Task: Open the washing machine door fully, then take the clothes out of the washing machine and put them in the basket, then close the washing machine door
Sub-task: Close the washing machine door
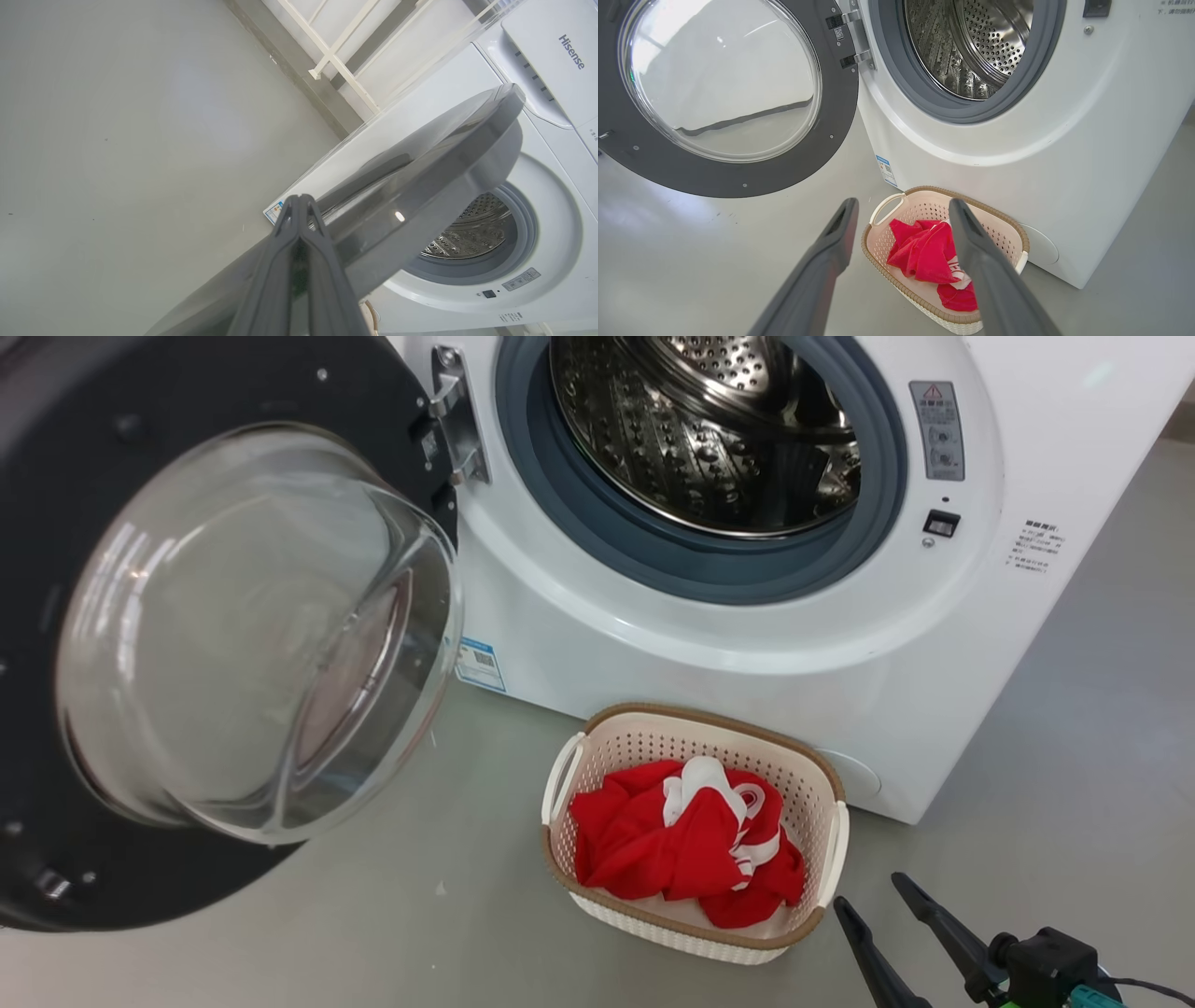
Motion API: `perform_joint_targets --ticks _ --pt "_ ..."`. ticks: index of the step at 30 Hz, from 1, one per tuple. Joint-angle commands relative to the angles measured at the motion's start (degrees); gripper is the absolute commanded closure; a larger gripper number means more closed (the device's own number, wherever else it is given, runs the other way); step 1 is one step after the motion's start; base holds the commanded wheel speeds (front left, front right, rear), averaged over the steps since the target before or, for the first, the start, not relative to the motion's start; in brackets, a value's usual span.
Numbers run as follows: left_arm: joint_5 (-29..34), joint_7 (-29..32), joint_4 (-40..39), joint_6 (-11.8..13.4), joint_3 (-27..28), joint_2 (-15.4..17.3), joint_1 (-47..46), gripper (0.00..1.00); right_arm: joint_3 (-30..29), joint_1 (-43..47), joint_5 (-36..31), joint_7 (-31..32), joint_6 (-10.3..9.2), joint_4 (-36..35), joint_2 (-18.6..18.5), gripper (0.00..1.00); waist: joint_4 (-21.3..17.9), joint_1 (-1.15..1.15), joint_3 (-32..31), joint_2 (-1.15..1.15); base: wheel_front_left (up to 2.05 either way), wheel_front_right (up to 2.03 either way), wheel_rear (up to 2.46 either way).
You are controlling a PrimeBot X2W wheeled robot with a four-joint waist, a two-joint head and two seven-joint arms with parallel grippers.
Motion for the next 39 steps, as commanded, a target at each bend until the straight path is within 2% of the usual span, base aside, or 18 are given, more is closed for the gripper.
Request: perform_joint_targets --ticks 1,13,23,30,39 --pt "-0.9 2.4 -2.7 -0.4 -0.4 2.1 1.0 1.00 0.8 -0.7 -0.2 -0.4 0.28 -1.1 -0.3 0.00 0.1 0.00 -0.7 0.00 0.00 0.00 0.00" --pt "-5.7 11.5 -12.0 -0.4 -5.2 2.2 3.3 1.00 0.5 0.4 -0.4 -0.4 0.28 -0.9 1.1 0.00 -0.1 0.00 -3.1 0.00 0.00 0.00 0.00" --pt "-10.4 15.2 -20.9 -0.4 -8.2 1.6 6.4 1.00 -0.1 1.6 -0.4 -0.4 0.28 -0.9 1.7 0.00 -1.8 0.00 -4.4 0.00 0.00 0.00 0.00" --pt "-11.6 14.7 -27.5 -0.4 -11.9 0.3 7.6 1.00 -0.3 1.7 -0.4 -0.4 0.28 -1.0 1.9 0.00 -4.0 0.00 -4.7 0.00 0.00 0.00 0.00" --pt "-12.8 10.3 -34.0 -0.4 -16.8 -3.9 6.4 1.00 -1.1 1.5 -0.7 -0.4 0.28 -1.2 1.9 0.00 -8.2 0.00 -4.3 0.00 0.00 0.00 0.00"
